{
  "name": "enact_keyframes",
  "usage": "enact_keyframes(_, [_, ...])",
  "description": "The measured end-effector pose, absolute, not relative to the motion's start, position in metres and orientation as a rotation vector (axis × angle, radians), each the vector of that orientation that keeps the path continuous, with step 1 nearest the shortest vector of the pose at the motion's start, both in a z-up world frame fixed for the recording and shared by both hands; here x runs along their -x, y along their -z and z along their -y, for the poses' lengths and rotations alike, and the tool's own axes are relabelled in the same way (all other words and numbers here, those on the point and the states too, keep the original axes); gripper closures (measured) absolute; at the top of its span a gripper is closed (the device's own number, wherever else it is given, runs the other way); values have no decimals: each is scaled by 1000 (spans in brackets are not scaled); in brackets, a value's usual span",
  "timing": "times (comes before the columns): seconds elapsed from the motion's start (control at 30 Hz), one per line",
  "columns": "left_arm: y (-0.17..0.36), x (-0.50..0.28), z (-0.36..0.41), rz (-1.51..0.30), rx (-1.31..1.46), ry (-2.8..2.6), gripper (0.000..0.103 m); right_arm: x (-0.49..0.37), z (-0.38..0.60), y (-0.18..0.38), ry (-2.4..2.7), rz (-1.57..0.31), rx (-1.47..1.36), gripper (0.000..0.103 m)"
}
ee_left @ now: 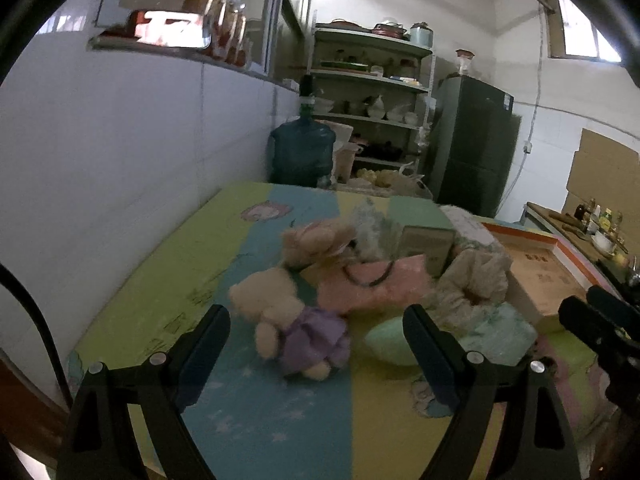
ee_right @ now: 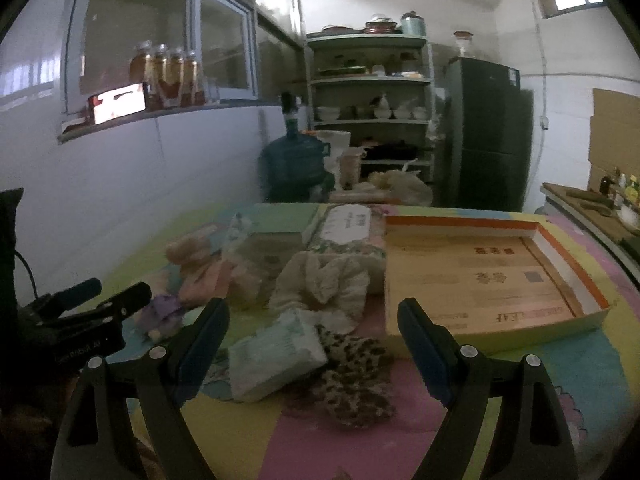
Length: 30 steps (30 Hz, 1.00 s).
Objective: Organize soft objects
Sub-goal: 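Grasp the cream teddy bear with the left tool while the right tool grasps the green soap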
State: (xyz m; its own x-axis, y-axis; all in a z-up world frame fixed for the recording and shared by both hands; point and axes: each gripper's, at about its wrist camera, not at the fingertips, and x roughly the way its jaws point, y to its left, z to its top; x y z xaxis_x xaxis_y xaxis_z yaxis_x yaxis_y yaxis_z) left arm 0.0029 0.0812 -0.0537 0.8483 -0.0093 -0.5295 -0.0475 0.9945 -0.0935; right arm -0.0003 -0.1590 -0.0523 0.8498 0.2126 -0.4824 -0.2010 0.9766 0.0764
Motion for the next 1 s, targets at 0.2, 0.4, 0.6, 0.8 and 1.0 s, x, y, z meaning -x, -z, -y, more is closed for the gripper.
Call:
enact_keyframes(0.2, [67, -11, -97, -578, 106, -40, 14, -3, 150, 56, -241, -521, 0, 16])
enact_keyframes(0.4, [84, -32, -110, -625, 175, -43, 16, -6, 147, 57, -248, -533, 3, 16])
enact_keyframes(0.6, [106, -57, -111, -704, 208, -35, 24, -9, 146, 57, -259, -532, 22, 16])
enact_keyframes(0.8, [108, -70, -114, -738, 271, 10, 45, -19, 142, 65, -306, -563, 20, 16])
enact_keyframes(1.0, [108, -68, -112, -730, 255, 37, 60, -34, 120, 71, -460, -612, 57, 16])
